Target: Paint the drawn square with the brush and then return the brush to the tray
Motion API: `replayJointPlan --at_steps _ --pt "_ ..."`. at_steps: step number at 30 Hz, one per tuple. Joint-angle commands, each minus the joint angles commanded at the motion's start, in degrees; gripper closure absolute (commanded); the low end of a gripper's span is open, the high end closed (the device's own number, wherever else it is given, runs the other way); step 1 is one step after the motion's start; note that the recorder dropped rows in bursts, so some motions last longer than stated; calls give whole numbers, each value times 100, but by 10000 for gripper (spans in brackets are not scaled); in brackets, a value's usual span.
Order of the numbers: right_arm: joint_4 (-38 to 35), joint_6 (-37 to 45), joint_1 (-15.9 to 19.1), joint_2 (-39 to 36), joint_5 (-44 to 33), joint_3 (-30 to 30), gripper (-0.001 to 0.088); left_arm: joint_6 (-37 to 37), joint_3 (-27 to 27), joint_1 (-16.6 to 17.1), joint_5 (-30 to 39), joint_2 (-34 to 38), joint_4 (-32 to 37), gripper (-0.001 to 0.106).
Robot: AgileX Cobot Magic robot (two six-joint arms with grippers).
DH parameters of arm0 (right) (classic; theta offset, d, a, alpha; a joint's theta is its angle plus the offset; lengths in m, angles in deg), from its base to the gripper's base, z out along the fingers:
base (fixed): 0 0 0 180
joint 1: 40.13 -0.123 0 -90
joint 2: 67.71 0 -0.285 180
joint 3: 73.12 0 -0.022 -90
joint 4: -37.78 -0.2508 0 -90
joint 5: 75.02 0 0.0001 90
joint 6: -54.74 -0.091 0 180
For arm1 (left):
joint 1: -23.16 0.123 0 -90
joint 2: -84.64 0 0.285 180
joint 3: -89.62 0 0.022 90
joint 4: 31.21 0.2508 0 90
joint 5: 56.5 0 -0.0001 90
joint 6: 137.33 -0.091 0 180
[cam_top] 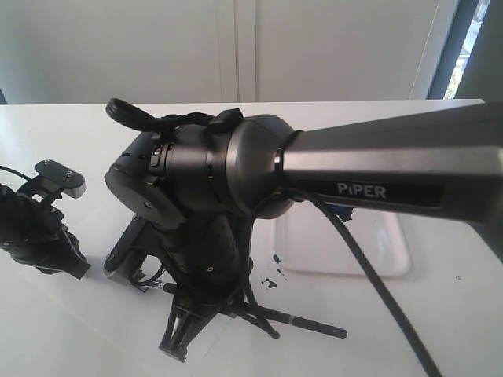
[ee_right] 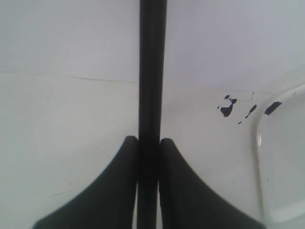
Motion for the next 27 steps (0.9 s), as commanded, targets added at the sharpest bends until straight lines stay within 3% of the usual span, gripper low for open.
replayJointPlan --at_steps 27 --pt "74 -59 0 156 0 486 868 0 0 0 0 0 0 713"
